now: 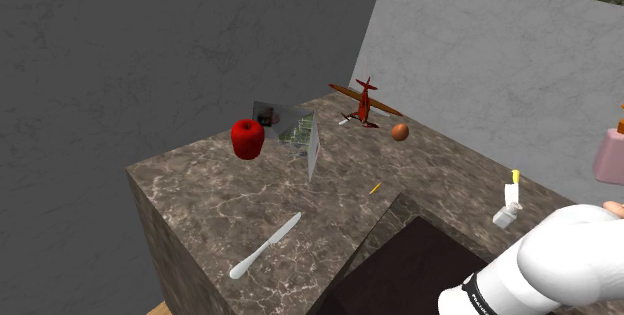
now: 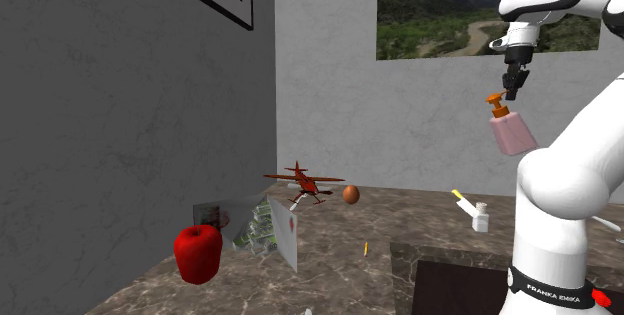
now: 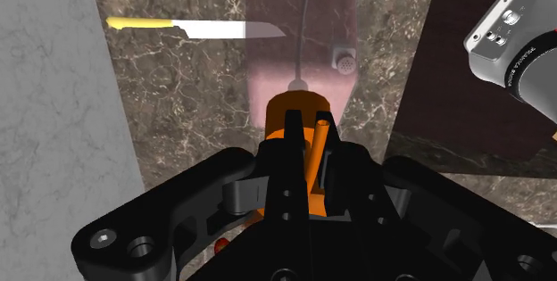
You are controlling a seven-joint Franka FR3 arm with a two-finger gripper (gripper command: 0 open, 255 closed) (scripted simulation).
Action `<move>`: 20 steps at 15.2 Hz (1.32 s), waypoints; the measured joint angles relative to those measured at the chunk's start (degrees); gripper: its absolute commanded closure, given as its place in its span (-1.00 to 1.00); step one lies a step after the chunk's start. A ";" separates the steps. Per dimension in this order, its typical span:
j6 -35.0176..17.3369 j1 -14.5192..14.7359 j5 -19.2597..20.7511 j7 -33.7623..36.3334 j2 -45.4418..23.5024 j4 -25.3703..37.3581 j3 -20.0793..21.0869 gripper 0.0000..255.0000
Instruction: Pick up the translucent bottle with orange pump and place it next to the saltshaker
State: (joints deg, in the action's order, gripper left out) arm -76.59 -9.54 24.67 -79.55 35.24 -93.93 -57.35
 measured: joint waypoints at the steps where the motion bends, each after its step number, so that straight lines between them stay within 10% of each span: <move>1: -0.70 -0.36 0.25 0.18 0.47 -1.13 0.13 1.00; 20: -12.99 -4.79 4.69 2.85 6.72 -19.00 -0.68 1.00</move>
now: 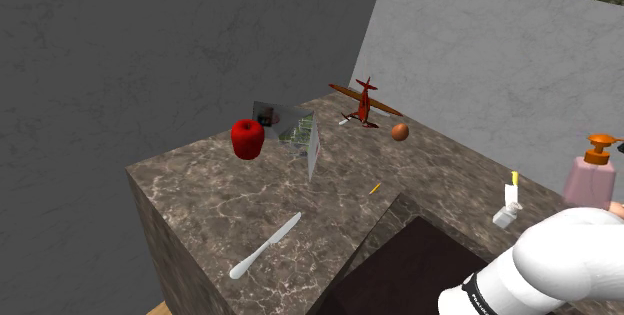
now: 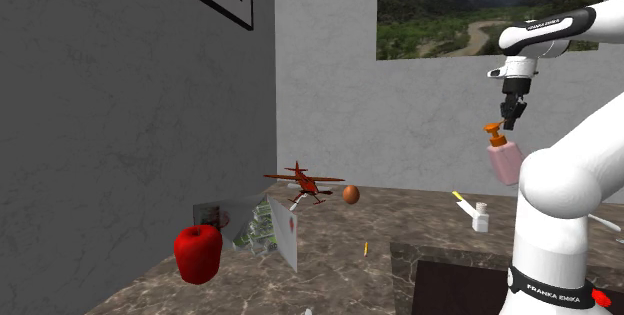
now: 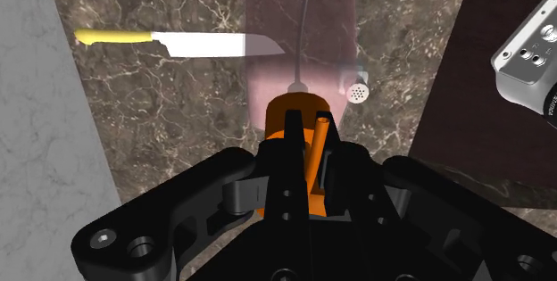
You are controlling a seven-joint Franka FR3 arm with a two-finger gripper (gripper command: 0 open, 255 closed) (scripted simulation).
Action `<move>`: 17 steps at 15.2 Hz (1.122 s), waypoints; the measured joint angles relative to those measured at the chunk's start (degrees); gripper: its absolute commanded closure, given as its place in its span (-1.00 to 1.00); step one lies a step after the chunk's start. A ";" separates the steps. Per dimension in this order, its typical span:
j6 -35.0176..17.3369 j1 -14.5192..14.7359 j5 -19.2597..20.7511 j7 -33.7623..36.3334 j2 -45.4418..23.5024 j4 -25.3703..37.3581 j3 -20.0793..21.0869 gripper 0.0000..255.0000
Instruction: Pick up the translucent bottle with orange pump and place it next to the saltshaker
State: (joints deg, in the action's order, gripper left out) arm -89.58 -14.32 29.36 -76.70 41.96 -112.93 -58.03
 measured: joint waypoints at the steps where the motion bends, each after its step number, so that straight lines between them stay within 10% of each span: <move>1: -0.76 0.02 0.26 0.02 0.10 -0.71 -0.45 1.00; 17: -11.31 -0.96 4.48 1.26 2.04 -11.86 -5.66 1.00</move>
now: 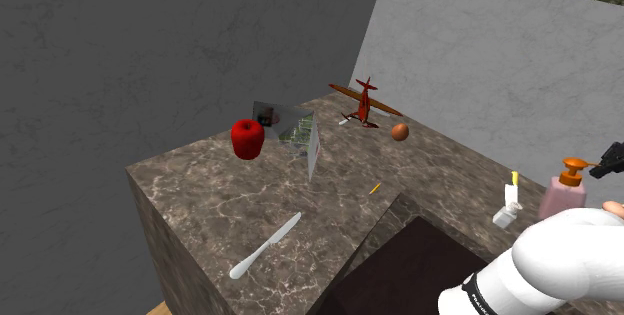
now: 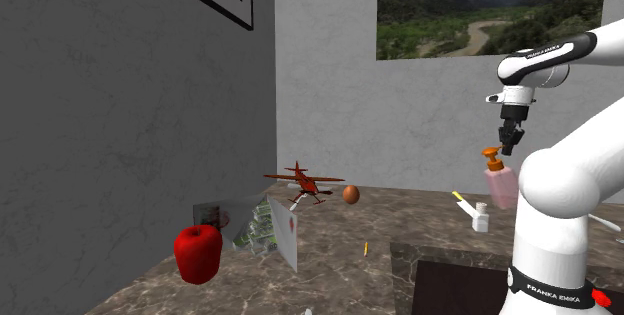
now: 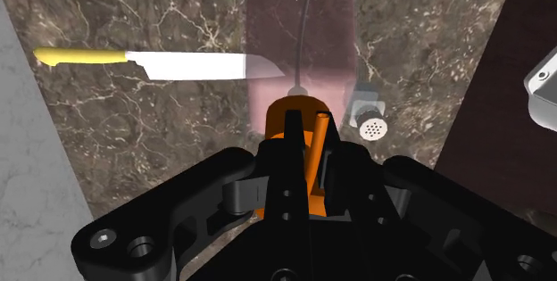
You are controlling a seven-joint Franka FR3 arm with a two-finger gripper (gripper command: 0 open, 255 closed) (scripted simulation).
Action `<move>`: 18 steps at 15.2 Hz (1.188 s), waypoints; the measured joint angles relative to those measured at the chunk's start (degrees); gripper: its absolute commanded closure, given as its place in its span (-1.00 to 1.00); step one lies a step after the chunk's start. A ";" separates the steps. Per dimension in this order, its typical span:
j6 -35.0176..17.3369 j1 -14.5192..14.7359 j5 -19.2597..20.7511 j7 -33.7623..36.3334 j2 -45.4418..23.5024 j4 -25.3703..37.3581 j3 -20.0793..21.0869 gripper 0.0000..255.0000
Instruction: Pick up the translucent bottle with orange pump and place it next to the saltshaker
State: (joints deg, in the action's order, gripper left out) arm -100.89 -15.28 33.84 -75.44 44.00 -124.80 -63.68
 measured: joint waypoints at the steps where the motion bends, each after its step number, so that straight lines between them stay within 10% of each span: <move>1: -0.73 0.12 0.25 0.12 -0.03 -0.58 -0.47 1.00; 17: -8.21 1.07 3.34 0.65 -0.27 -5.77 -5.74 1.00; 18: -8.20 1.10 3.30 0.67 -0.30 -5.75 -5.74 -1.00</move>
